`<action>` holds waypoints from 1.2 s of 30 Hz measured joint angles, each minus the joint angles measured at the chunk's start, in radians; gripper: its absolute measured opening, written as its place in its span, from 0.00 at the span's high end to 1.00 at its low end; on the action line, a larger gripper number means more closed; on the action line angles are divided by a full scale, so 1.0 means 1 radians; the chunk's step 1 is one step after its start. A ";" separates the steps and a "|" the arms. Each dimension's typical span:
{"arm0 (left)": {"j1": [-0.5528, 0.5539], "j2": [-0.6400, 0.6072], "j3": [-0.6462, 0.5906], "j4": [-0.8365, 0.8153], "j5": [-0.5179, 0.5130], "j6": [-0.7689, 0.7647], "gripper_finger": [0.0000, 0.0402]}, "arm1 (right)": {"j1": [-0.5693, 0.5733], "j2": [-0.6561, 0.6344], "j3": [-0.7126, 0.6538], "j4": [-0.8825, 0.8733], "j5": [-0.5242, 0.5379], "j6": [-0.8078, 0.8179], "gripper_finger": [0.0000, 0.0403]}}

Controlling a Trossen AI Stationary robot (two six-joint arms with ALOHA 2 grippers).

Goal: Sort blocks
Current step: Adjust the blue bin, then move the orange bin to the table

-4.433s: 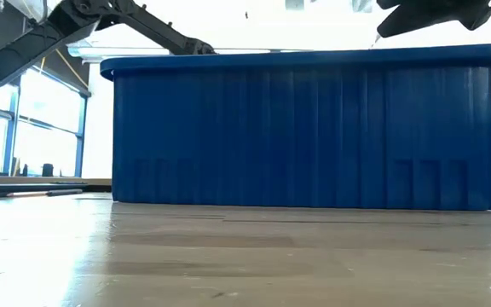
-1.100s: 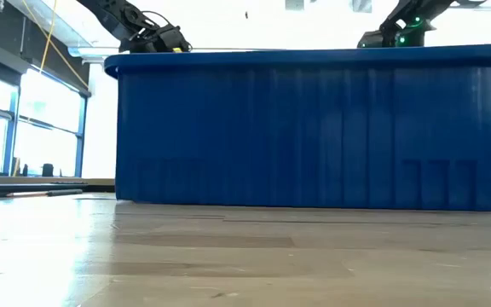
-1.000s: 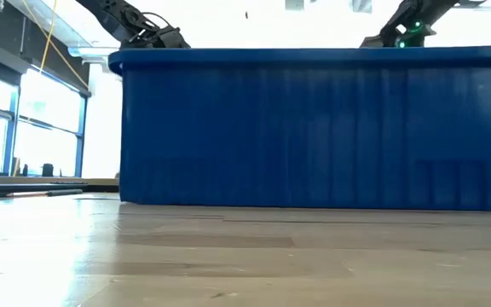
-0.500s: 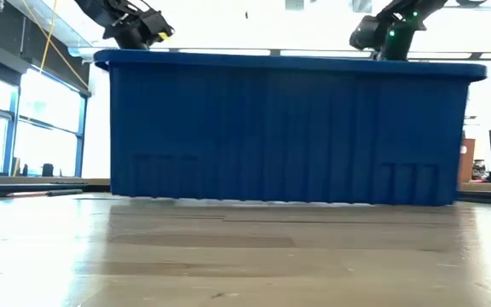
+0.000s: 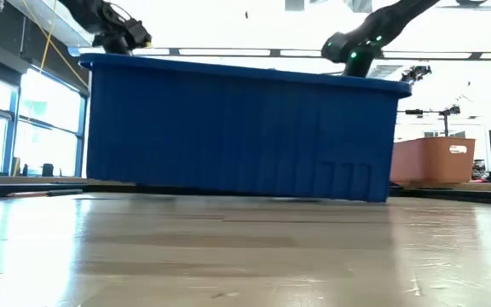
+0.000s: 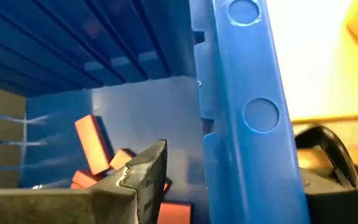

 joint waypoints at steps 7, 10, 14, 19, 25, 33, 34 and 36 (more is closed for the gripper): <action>0.092 0.080 0.000 0.104 0.020 0.018 0.39 | -0.016 0.175 0.169 -0.027 0.046 -0.093 0.48; 0.114 0.082 0.000 0.131 0.031 0.029 0.38 | -0.016 0.205 0.228 -0.097 0.076 -0.125 0.46; 0.150 0.082 0.008 0.190 0.022 0.048 0.23 | -0.018 0.217 0.292 -0.158 0.066 -0.161 0.45; 0.169 0.069 0.003 0.142 0.037 0.048 0.09 | -0.026 0.218 0.382 -0.320 0.012 -0.327 0.43; 0.162 0.041 0.042 0.159 0.021 0.060 0.06 | -0.023 0.212 0.523 -0.415 0.014 -0.374 0.33; 0.150 0.011 0.164 0.157 0.030 0.074 0.06 | -0.040 0.212 0.765 -0.489 0.042 -0.542 0.30; 0.146 -0.002 0.174 0.162 0.033 0.083 0.06 | -0.052 0.211 0.792 -0.488 0.046 -0.585 0.30; 0.135 -0.031 0.187 0.176 0.044 0.104 0.06 | -0.096 0.213 0.839 -0.488 0.046 -0.662 0.31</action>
